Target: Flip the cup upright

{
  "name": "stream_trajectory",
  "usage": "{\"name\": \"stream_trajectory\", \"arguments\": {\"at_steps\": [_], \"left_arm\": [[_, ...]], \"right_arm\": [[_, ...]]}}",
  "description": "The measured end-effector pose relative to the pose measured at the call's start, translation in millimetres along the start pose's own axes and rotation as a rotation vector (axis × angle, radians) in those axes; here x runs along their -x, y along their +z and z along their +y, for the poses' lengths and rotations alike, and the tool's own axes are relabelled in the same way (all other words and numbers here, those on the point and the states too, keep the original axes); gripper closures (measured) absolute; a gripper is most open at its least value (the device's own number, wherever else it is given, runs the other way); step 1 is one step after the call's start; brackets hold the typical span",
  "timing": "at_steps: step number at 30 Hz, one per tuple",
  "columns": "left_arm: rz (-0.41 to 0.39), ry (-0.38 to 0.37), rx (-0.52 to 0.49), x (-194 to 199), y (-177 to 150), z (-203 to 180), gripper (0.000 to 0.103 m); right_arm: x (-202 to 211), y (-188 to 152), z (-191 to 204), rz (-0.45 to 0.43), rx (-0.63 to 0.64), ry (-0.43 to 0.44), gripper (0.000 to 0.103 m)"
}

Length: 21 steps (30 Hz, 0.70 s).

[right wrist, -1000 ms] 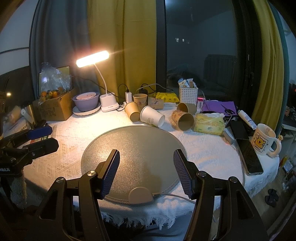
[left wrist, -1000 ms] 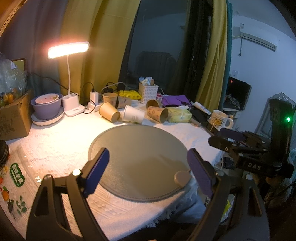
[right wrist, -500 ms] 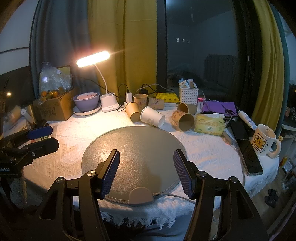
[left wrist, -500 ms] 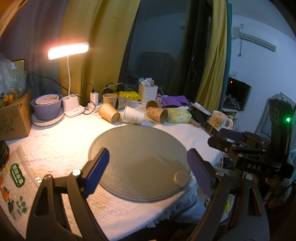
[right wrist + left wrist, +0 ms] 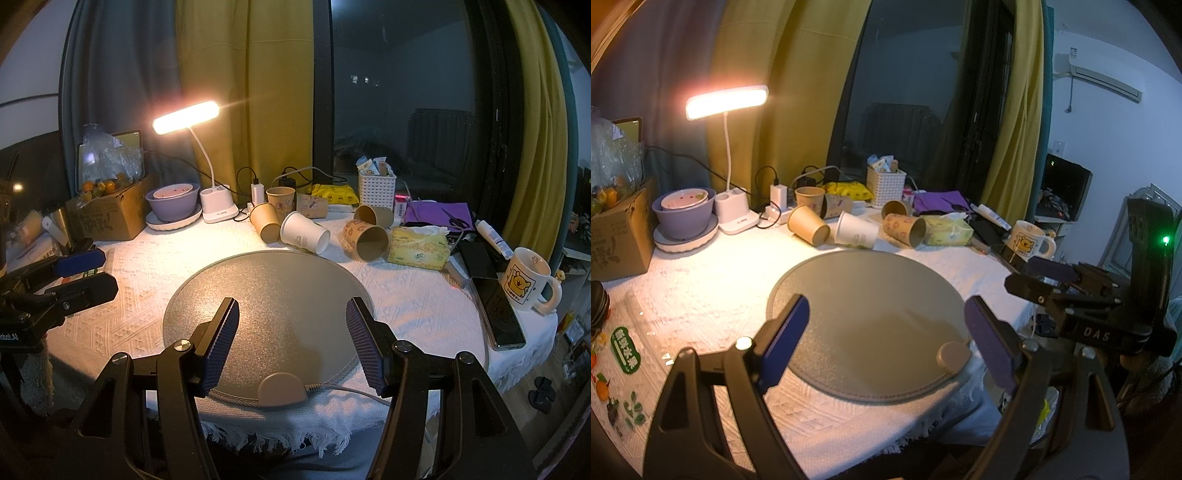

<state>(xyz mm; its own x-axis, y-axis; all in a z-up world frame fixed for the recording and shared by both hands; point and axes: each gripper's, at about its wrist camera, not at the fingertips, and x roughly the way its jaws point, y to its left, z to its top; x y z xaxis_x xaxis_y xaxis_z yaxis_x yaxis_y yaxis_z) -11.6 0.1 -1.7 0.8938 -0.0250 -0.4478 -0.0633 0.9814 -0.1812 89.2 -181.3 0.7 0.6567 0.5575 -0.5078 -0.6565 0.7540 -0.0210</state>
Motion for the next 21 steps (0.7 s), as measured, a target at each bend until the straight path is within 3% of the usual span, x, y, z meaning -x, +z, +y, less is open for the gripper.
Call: {"name": "stream_trajectory", "arguments": {"at_steps": [21], "left_arm": [[-0.001,-0.003,-0.001,1.3,6.1,0.5,0.016]], "right_arm": [[-0.1,0.6,-0.3,-0.001,0.001,0.001,0.04]]}}
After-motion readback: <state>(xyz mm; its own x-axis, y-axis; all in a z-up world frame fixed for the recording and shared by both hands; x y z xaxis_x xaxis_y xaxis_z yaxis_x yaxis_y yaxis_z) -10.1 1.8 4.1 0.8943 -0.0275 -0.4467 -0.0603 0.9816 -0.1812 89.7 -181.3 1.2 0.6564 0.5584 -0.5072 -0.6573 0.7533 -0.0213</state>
